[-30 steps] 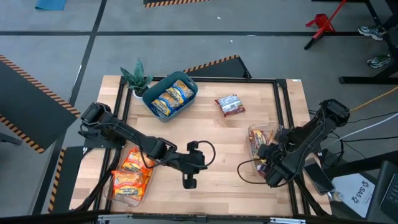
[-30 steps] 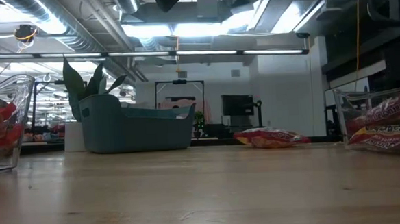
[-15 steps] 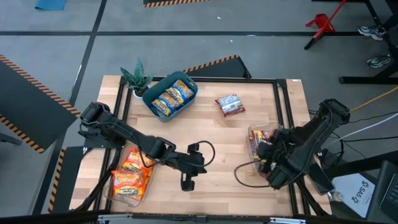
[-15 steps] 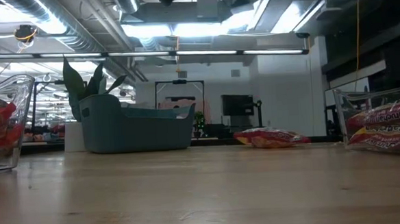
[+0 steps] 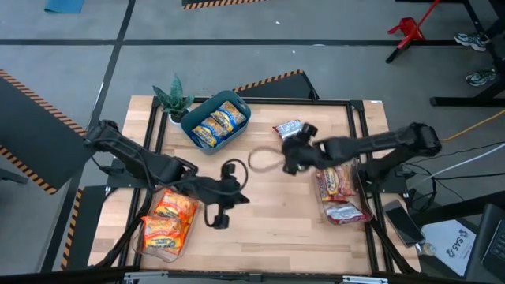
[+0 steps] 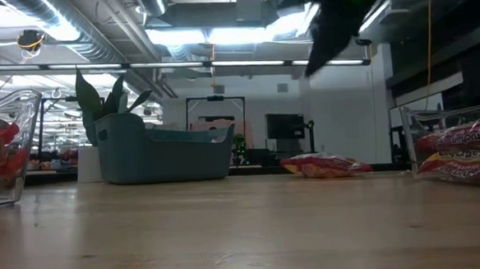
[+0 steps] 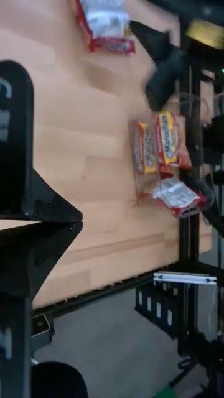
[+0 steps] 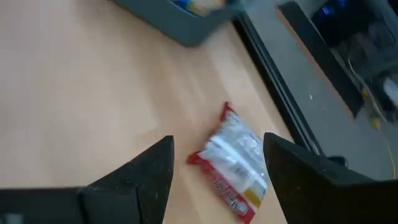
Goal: Sort Maruchan noodles
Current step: Put the red noodle pack into the red transparent bin
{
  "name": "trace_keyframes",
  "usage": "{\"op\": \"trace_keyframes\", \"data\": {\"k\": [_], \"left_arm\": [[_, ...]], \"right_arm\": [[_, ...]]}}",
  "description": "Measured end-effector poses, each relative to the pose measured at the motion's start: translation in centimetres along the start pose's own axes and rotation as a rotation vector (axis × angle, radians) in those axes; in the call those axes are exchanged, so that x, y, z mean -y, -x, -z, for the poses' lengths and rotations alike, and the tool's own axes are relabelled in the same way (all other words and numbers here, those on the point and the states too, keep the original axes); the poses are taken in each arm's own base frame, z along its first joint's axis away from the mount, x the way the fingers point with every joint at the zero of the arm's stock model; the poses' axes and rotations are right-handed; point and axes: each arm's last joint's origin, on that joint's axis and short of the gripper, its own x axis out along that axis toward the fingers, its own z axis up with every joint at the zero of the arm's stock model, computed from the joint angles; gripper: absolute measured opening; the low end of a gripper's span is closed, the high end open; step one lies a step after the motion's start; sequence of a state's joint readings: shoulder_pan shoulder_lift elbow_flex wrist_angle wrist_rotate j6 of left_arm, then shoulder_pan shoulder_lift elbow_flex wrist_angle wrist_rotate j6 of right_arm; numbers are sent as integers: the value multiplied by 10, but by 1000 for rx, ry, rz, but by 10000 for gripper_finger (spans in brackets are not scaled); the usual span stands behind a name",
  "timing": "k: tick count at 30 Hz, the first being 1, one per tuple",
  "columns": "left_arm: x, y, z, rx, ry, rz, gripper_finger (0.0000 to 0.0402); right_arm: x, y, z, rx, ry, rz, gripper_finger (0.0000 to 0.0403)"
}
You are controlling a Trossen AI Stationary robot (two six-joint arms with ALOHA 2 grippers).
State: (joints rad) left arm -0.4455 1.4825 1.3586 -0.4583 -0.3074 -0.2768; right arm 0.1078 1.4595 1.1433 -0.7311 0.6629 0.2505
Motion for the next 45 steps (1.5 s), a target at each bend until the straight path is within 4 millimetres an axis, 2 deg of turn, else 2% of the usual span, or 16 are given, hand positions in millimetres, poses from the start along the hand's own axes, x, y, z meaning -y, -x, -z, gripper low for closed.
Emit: {"op": "trace_keyframes", "data": {"k": [4, 8, 13, 17, 21, 25, 31, 37, 42, 45], "left_arm": [[3, 8, 5, -32, -30, -42, 0], [4, 9, 11, -74, -54, -69, 0], [3, 9, 14, -106, -59, -82, 0], [3, 9, 15, -108, -61, -89, 0], [2, 9, 15, -110, -66, -116, 0], [0, 9, 17, -117, -72, -137, 0], [0, 10, 17, -120, -60, -141, 0], [0, 10, 17, -121, -58, -142, 0], [0, 10, 17, -124, -59, -144, 0], [0, 10, 18, -127, -61, -145, 0]], "right_arm": [[18, -41, 15, -33, -34, 41, 232], [21, -70, 25, 27, -32, -34, 232], [10, -95, 29, -6, 83, -84, 237], [-5, -116, 35, -79, 180, -146, 269], [-7, -127, 38, -174, 197, -1, 304], [-7, -126, 30, -154, 187, 15, 320], [-2, -132, 32, -179, 177, -29, 320], [-1, -158, 48, -257, 160, -17, 320], [-1, -176, 57, -299, 119, 80, 318], [-1, -177, 58, -293, 88, 147, 293]]}}
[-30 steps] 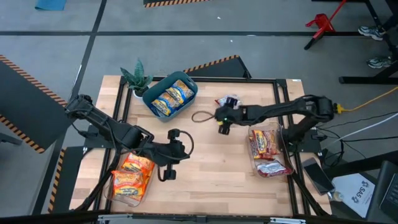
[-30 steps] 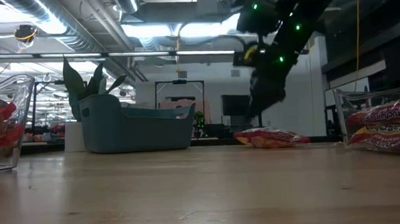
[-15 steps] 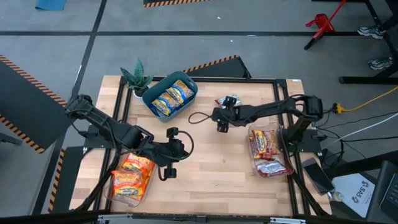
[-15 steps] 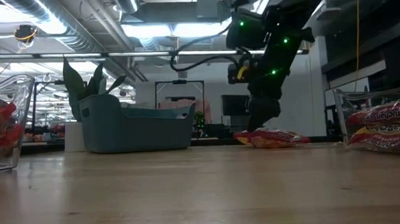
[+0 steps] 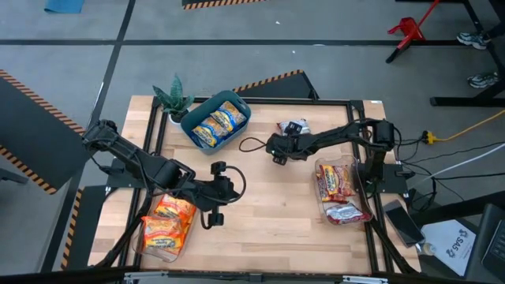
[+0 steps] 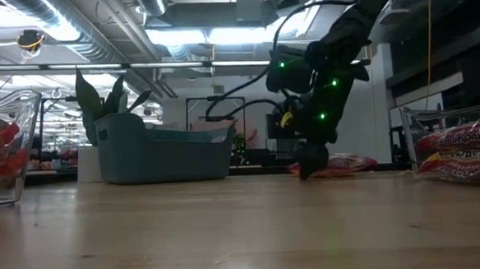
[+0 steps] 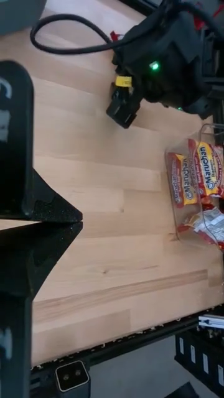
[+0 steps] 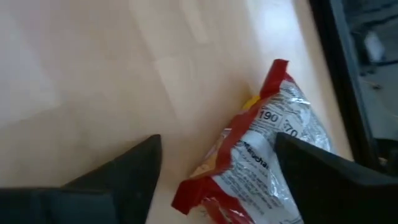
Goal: Sort Maruchan noodles
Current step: Put the red noodle pack into the red transparent bin
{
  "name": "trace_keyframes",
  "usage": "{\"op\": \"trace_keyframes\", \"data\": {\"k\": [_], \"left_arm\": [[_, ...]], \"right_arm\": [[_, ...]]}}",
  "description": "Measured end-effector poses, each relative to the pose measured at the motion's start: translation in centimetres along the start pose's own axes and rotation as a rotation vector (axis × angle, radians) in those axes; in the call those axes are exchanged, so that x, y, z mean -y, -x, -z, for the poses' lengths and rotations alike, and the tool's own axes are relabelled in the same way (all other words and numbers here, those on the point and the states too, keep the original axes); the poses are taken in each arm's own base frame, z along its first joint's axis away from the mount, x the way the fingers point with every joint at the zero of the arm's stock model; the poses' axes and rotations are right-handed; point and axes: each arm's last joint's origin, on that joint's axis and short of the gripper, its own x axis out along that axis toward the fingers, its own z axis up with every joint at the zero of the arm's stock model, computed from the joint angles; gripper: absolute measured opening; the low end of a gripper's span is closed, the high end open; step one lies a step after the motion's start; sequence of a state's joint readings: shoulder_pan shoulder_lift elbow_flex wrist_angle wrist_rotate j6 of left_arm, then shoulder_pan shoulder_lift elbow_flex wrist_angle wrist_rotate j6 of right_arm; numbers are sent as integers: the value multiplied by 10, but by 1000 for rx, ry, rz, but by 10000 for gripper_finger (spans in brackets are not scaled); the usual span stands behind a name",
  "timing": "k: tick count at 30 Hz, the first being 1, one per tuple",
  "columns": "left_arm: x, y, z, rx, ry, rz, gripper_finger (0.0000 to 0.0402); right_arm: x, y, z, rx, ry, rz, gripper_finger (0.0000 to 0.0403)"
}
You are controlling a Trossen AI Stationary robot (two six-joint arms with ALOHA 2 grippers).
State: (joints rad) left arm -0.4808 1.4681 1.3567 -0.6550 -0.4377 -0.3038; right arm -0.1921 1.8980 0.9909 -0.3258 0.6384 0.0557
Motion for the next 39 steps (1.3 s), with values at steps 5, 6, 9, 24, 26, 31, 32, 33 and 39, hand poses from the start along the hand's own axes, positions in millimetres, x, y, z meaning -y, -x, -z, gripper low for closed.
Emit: {"op": "trace_keyframes", "data": {"k": [5, 6, 9, 24, 26, 31, 32, 33, 39], "left_arm": [[0, 0, 0, 3, -1, -17, 0], [-1, 0, 0, 3, -2, -23, 0], [-1, 0, 0, 3, -1, -26, 0], [0, 0, 1, -3, -4, -24, 0], [1, 1, 2, -3, -7, -19, 0], [8, 4, 3, 3, -14, 1, 0], [9, 4, 3, 3, -18, 5, 0], [10, 5, 3, 5, -19, 9, 0], [16, 7, 3, 29, -20, 29, 0]], "right_arm": [[0, -2, 5, -28, 5, 56, 162], [0, -2, 5, -27, -1, 59, 130], [-1, 0, 4, -19, -18, 50, 33], [23, 90, -38, 57, -133, -249, 0], [31, 115, -40, 80, -157, -303, 0], [49, 184, -37, 177, -302, -470, 0], [52, 196, -33, 187, -337, -496, 0], [55, 208, -28, 192, -366, -510, 0], [62, 269, 18, 234, -525, -513, 0]]}}
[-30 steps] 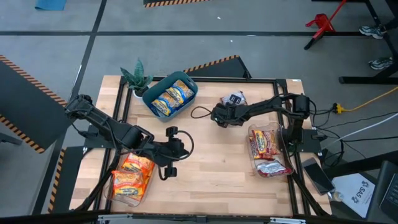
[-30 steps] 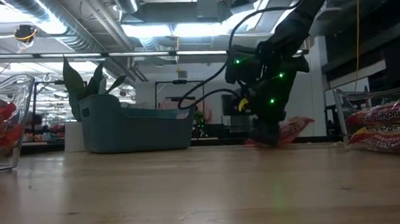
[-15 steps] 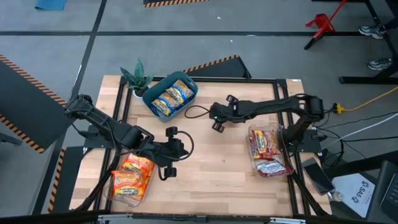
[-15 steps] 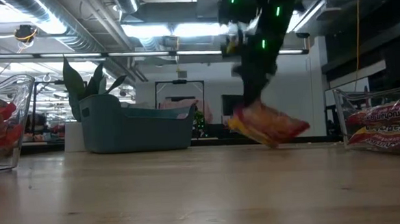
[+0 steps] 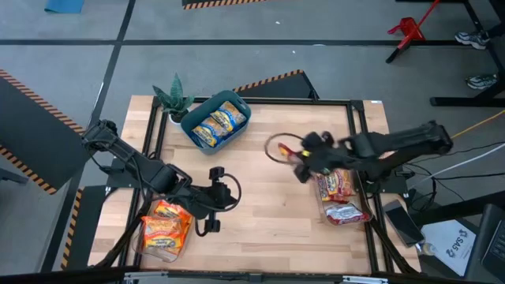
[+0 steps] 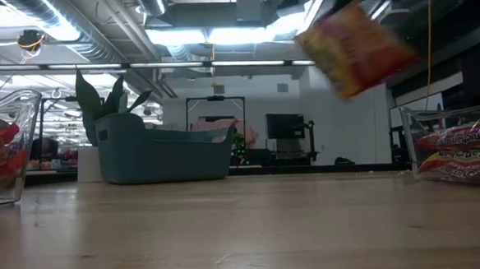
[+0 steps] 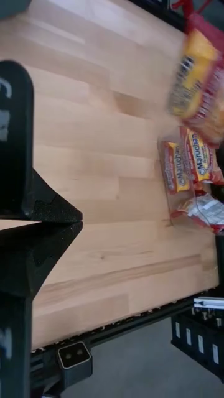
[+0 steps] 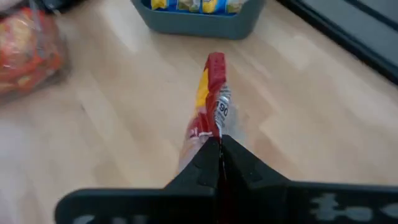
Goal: Sort Maruchan noodles
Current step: Put the red noodle pack into the red transparent bin
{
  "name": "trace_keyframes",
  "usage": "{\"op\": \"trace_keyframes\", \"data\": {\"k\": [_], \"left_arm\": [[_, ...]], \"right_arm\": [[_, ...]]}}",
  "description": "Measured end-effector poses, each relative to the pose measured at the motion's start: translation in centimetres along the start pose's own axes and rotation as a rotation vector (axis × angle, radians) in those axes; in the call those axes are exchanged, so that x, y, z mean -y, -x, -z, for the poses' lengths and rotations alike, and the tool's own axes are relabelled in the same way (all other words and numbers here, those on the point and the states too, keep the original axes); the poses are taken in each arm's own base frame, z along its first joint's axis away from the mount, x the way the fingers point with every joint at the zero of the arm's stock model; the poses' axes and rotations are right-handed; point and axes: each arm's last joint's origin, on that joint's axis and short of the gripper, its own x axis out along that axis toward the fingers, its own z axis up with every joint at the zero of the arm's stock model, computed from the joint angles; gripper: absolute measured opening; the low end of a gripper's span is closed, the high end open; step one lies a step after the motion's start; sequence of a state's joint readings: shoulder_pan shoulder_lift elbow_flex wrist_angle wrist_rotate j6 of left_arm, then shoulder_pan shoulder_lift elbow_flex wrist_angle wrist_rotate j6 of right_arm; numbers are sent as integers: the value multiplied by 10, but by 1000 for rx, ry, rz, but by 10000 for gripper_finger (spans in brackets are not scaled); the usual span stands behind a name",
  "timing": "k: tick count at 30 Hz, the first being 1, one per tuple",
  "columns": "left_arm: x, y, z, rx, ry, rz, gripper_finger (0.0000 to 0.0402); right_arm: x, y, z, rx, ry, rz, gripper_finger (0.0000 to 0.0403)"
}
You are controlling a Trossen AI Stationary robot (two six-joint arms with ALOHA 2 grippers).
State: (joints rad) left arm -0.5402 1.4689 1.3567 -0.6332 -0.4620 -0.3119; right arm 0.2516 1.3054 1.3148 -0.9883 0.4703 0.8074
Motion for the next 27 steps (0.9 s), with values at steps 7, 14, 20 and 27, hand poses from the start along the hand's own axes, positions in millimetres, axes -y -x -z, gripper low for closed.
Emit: {"op": "trace_keyframes", "data": {"k": [7, 14, 20, 27], "left_arm": [[1, 0, 0, 1, -1, 3, 0], [1, 0, -1, 13, 7, 6, 0], [1, 0, -2, 22, 12, 7, 0], [1, 0, -2, 27, 13, -10, 0]], "right_arm": [[-2, 52, 46, -16, -127, -12, 0], [0, 70, 84, -118, -177, 92, 0], [1, 75, 103, -180, -175, 168, 0], [-5, 76, 108, -216, -176, 131, 0]]}}
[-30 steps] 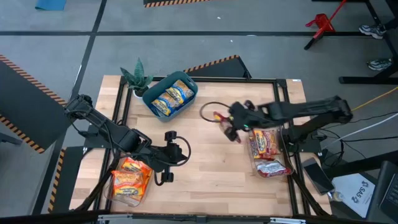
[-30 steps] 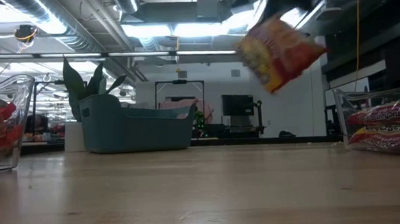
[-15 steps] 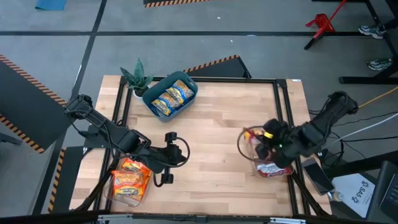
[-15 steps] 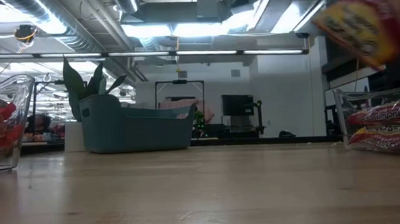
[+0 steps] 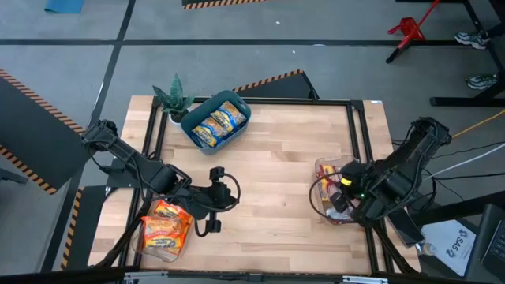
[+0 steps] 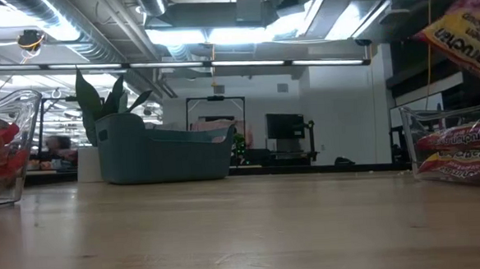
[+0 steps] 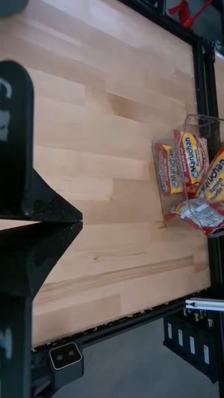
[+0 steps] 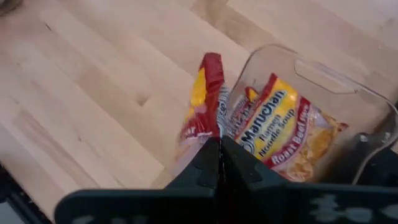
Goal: Sort Maruchan noodles
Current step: Put the red noodle pack into the red transparent bin
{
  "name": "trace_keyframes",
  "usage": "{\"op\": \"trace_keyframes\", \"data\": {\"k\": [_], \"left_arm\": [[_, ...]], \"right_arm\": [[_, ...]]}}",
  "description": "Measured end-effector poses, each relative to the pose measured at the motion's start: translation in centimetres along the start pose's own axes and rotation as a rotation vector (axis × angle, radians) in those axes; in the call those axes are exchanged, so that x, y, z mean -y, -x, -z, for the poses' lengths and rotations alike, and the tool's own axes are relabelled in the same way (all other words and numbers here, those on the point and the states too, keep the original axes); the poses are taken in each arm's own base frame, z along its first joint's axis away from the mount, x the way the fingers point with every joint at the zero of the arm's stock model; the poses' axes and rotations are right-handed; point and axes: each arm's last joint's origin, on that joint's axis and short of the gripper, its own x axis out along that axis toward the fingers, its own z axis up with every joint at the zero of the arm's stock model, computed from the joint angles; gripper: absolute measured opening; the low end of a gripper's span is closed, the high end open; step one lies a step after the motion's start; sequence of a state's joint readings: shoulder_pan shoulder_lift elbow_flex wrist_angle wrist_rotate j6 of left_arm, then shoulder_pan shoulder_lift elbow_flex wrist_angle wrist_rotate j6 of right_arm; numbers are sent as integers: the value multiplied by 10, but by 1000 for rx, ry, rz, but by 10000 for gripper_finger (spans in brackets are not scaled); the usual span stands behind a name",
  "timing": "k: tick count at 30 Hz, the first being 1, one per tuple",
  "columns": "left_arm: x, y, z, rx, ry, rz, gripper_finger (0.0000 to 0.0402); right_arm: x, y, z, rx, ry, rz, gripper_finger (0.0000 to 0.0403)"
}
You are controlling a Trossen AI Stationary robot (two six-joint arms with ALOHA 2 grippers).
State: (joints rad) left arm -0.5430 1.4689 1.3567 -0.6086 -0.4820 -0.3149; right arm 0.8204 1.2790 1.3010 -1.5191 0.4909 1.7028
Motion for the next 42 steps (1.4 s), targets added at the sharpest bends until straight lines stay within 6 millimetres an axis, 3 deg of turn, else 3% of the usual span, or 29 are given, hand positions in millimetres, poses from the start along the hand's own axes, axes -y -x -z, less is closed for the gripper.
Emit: {"op": "trace_keyframes", "data": {"k": [18, 32, 37, 42], "left_arm": [[-3, -1, -1, -1, -6, -13, 0], [-10, -5, -2, -2, -18, -41, 0], [-10, -5, -2, -3, -19, -41, 0], [-10, -5, -2, -3, -19, -41, 0]], "right_arm": [[16, -38, 18, -76, 66, 185, 0], [22, -50, -14, -19, 175, 277, 3], [25, -56, -25, -86, 204, 306, 32], [27, -60, -33, -103, 246, 324, 93]]}}
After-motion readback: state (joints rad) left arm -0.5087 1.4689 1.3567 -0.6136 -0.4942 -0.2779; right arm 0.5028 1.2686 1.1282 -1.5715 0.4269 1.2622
